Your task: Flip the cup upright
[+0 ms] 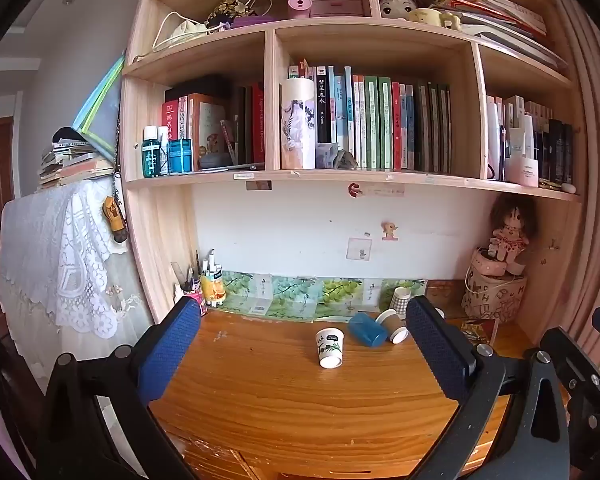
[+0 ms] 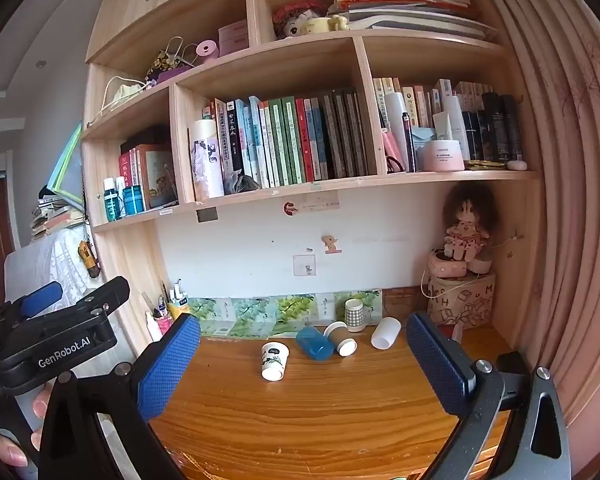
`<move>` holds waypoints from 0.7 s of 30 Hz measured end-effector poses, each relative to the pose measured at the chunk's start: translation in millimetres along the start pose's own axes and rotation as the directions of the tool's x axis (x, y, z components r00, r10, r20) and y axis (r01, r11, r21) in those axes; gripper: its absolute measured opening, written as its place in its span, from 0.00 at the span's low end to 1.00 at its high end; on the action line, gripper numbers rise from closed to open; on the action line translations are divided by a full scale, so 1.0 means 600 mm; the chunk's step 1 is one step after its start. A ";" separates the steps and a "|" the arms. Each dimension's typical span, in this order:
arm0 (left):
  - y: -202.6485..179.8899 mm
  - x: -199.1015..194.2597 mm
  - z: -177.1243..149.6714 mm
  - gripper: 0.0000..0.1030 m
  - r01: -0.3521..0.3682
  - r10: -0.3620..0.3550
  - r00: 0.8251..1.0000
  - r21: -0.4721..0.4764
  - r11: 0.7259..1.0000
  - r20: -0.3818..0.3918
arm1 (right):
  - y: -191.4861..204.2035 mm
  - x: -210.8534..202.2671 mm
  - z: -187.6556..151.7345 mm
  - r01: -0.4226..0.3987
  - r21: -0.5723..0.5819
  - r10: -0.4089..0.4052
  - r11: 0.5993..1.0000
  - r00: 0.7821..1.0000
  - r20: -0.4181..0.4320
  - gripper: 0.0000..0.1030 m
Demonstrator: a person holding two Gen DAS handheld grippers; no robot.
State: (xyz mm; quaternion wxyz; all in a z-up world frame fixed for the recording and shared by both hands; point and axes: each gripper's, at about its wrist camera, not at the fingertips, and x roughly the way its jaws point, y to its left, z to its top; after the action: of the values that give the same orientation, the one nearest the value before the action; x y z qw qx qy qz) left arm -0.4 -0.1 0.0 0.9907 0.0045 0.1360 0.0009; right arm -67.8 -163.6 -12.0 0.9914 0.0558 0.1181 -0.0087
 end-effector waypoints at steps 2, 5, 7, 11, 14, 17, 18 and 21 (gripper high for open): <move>0.000 -0.001 0.000 1.00 -0.003 0.003 1.000 -0.002 1.000 0.001 | -0.002 0.000 0.002 0.006 -0.005 -0.006 1.000 1.000 0.001 1.00; 0.001 0.000 0.000 1.00 0.004 -0.004 1.000 -0.004 1.000 -0.006 | -0.001 -0.001 0.004 0.008 -0.026 -0.007 1.000 1.000 0.010 1.00; 0.001 0.000 0.000 1.00 0.005 -0.005 1.000 -0.006 1.000 -0.005 | 0.007 0.002 -0.002 0.003 -0.019 -0.003 1.000 1.000 0.008 1.00; 0.002 0.009 0.012 1.00 -0.006 0.005 1.000 0.005 1.000 0.006 | 0.001 0.009 -0.003 -0.002 -0.003 0.002 1.000 1.000 0.001 1.00; -0.003 0.007 0.012 1.00 -0.003 0.003 1.000 0.014 1.000 0.016 | -0.006 0.013 0.000 -0.005 0.003 0.005 1.000 1.000 -0.002 1.00; -0.007 0.006 0.007 1.00 0.004 -0.004 1.000 0.012 1.000 0.025 | -0.004 0.015 -0.002 -0.001 0.008 0.001 1.000 1.000 -0.002 1.00; -0.008 0.006 0.005 1.00 0.002 -0.002 1.000 0.015 1.000 0.029 | -0.004 0.015 -0.002 -0.001 0.008 0.001 1.000 1.000 -0.003 1.00; -0.007 0.007 0.003 1.00 -0.006 0.006 0.999 0.019 1.000 0.036 | -0.004 0.019 -0.002 0.001 0.016 -0.001 1.000 1.000 -0.005 1.00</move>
State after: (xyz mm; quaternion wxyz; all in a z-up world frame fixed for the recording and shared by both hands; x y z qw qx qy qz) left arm 4.4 -4.0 0.4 0.9929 0.0143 0.1179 0.0025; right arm -57.4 -165.8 -16.0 0.9906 0.0635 0.1205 -0.0099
